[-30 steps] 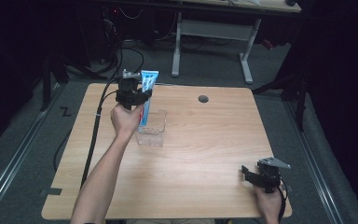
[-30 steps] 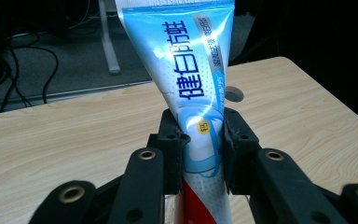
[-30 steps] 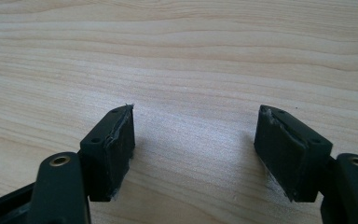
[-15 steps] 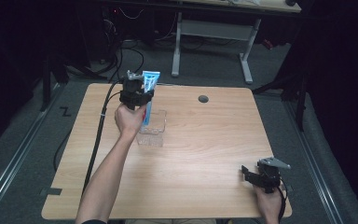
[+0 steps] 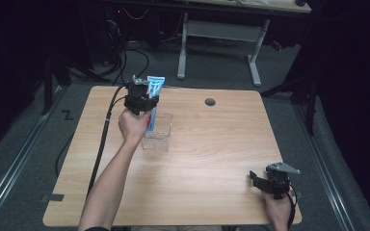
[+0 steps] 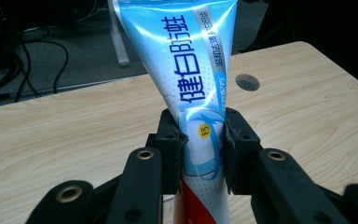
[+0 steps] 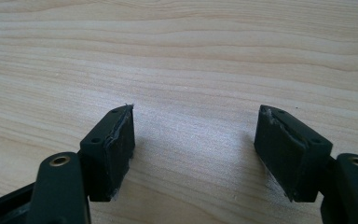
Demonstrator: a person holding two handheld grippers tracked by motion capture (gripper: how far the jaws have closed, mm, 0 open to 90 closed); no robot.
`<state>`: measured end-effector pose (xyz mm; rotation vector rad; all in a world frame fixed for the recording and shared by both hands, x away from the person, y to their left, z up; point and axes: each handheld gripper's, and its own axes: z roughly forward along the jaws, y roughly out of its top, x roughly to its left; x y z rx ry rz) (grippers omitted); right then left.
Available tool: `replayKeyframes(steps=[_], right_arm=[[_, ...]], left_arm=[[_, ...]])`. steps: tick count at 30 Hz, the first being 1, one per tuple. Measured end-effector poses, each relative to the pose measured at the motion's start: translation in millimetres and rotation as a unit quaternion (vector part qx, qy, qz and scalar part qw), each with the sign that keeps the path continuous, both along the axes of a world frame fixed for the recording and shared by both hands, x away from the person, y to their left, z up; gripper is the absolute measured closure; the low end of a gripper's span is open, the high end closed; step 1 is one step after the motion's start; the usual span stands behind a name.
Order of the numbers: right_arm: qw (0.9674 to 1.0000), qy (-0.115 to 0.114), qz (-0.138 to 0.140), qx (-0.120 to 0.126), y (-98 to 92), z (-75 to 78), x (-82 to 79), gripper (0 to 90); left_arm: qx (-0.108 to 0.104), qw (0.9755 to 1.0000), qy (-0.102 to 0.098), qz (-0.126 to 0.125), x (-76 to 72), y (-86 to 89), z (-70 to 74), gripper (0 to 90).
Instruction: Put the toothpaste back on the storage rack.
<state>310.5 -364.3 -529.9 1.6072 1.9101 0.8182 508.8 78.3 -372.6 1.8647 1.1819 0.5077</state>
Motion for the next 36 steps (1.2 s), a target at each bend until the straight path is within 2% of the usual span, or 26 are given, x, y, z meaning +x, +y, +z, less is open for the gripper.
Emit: replayKeyframes(steps=[16, 26, 33, 36], right_arm=[[1.0000, -0.001, 0.001, -0.002, -0.1, -0.1, 0.1, 28.9], [1.0000, 0.001, -0.001, 0.001, 0.1, 0.1, -0.2, 28.9], [1.0000, 0.000, 0.000, 0.001, -0.2, 0.0, -0.1, 28.9], [1.0000, 0.000, -0.001, 0.000, -0.2, 0.0, -0.1, 29.0]], left_arm=[[-0.003, 1.0000, -0.003, 0.001, 0.2, 0.5, -2.7, 71.3], [0.007, 1.0000, -0.006, 0.001, -1.1, -0.5, -3.7, 71.0], [0.007, 1.0000, -0.005, 0.002, -0.4, 0.6, -3.9, 70.9], [0.017, 0.9998, -0.007, 0.006, 0.0, 1.0, -5.6, 70.8]])
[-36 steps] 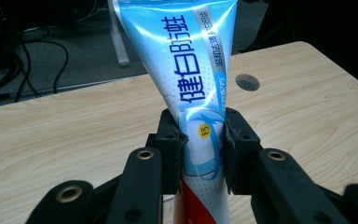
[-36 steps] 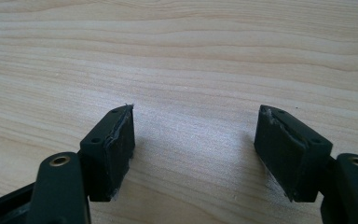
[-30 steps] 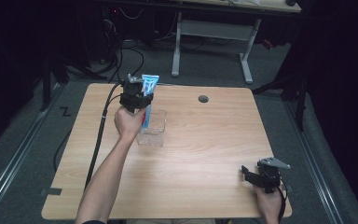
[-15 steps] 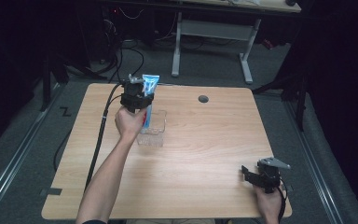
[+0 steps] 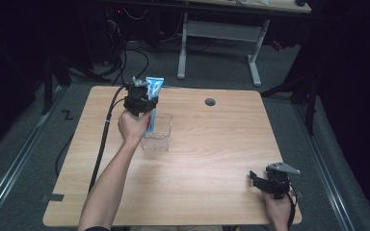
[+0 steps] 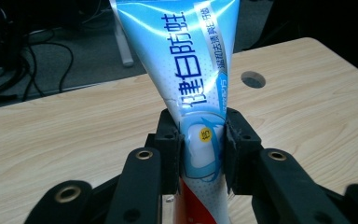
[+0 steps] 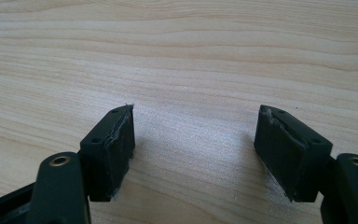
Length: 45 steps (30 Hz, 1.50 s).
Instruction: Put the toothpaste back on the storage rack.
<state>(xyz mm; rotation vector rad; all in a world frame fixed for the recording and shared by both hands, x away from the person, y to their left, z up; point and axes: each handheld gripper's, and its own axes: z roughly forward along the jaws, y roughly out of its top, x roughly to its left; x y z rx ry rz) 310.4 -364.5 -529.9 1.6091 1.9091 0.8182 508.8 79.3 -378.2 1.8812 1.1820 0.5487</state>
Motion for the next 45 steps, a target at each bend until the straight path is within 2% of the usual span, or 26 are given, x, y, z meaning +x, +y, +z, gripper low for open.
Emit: replayKeyframes(steps=[2, 7, 16, 30, 45], right_arm=[[1.0000, 0.000, 0.001, 0.000, 0.0, 0.0, 0.0, 28.9], [1.0000, 0.000, 0.000, 0.000, -0.1, 0.0, 0.0, 29.0], [1.0000, -0.001, 0.001, 0.001, -0.3, 0.0, 0.0, 28.9], [1.0000, 0.000, 0.000, 0.000, 0.2, 0.0, 0.0, 28.9], [1.0000, -0.001, 0.002, -0.002, 0.1, -0.1, 0.2, 28.9]], left_arm=[[-0.002, 1.0000, 0.000, 0.002, 0.1, 1.4, -1.8, 70.8], [0.012, 0.9999, 0.004, 0.001, 0.0, 0.8, -4.4, 70.7], [0.014, 0.9999, 0.010, -0.003, -2.4, 0.4, -10.1, 70.5], [0.003, 0.9997, 0.023, 0.002, -5.2, 7.1, -16.8, 69.8], [0.004, 0.9994, 0.035, 0.002, -11.1, 10.4, -28.6, 70.0]])
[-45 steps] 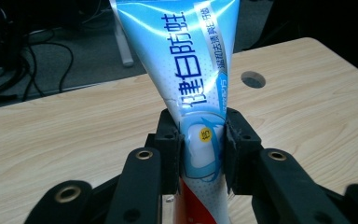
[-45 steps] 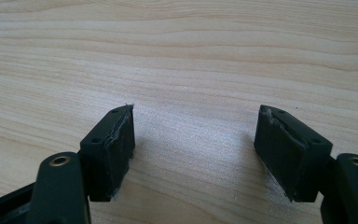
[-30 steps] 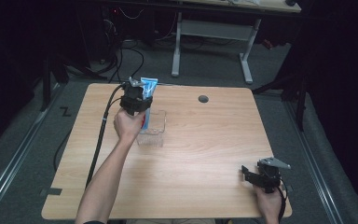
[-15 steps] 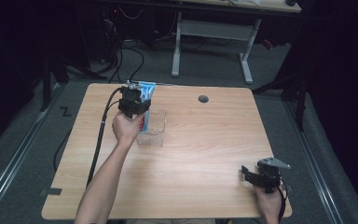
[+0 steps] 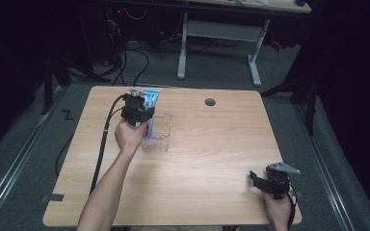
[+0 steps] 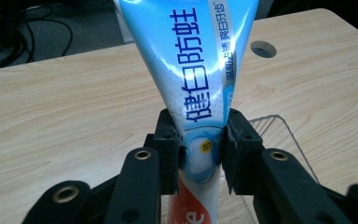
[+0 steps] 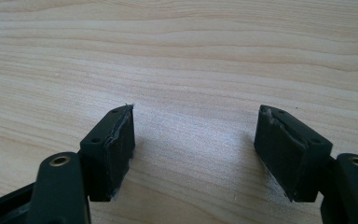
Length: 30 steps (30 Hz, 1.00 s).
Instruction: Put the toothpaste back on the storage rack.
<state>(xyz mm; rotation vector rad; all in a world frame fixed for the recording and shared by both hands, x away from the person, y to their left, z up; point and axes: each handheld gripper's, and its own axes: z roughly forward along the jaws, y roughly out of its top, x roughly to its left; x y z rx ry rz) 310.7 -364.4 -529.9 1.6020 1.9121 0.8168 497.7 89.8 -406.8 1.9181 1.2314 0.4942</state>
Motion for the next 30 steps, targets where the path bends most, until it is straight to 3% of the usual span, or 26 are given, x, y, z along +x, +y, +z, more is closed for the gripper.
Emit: replayKeyframes(steps=[20, 30], right_arm=[[1.0000, 0.000, 0.001, -0.001, 0.0, 0.0, 0.2, 29.0], [1.0000, -0.001, 0.001, 0.000, 0.1, -0.2, 0.3, 28.9]], left_arm=[[0.012, 0.9998, 0.017, -0.005, -4.3, 0.3, -7.2, 69.3], [0.005, 0.9998, 0.020, 0.000, -6.4, 4.3, -9.6, 68.0]])
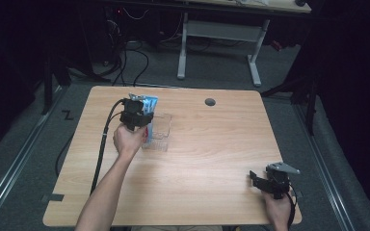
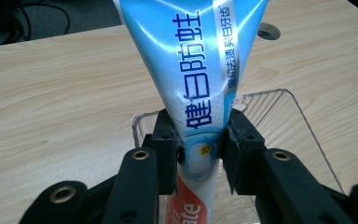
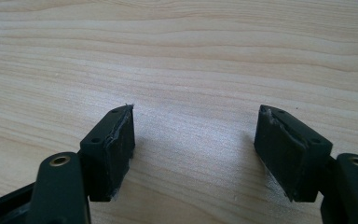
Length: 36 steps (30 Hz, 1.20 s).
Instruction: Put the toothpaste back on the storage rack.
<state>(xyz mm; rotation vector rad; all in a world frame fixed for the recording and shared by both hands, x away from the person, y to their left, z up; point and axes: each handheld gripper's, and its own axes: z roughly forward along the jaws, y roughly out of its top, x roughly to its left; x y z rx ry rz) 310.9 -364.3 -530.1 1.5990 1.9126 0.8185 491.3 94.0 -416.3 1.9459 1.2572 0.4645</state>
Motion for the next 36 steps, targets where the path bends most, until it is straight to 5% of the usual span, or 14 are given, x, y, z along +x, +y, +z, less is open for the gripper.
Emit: replayKeyframes(steps=[9, 18, 36], right_arm=[[1.0000, 0.000, 0.000, -0.001, 0.1, 0.0, 0.0, 28.9], [1.0000, 0.002, -0.002, -0.004, 0.9, 0.1, -0.2, 29.0], [1.0000, 0.002, -0.001, -0.003, 0.8, 0.1, -0.2, 29.0]], left_arm=[[0.009, 0.9999, -0.005, 0.008, -1.7, 0.0, -0.1, 64.7], [-0.001, 1.0000, -0.004, 0.005, -3.5, 6.2, -0.3, 51.4], [-0.003, 0.9995, -0.030, -0.008, -14.0, 6.4, 8.7, 41.7]])
